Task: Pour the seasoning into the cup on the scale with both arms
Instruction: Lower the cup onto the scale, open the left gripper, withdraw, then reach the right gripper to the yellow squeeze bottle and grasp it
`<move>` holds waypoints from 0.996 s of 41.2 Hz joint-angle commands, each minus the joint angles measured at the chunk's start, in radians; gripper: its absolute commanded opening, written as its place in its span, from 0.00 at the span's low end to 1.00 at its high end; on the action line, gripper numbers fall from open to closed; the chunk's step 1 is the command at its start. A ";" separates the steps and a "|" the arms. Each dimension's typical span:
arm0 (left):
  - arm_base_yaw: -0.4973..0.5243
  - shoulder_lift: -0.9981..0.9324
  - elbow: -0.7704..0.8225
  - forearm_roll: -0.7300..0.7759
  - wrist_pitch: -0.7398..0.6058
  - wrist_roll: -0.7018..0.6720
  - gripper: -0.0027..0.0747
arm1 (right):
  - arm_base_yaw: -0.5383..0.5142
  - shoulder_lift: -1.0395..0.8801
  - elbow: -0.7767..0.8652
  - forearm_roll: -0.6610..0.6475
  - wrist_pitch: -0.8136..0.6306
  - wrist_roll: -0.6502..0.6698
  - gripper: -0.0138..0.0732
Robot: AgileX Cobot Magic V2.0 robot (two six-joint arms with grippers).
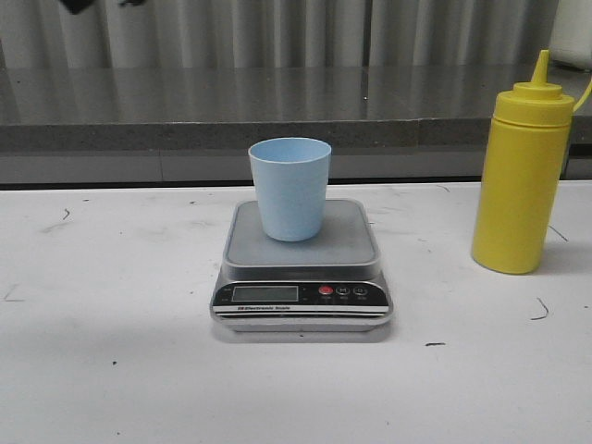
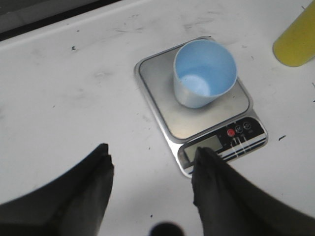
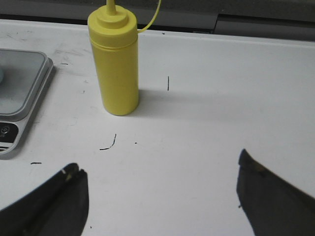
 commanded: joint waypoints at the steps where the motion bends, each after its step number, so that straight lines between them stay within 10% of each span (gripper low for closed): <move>1: 0.049 -0.153 0.103 -0.010 -0.078 -0.001 0.51 | -0.005 0.014 -0.025 -0.006 -0.072 -0.013 0.90; 17: 0.151 -0.593 0.451 0.004 -0.082 -0.001 0.51 | -0.002 0.033 -0.028 -0.001 -0.101 -0.023 0.90; 41: 0.151 -0.675 0.467 0.004 -0.085 -0.001 0.51 | 0.141 0.560 -0.170 0.087 -0.260 -0.106 0.90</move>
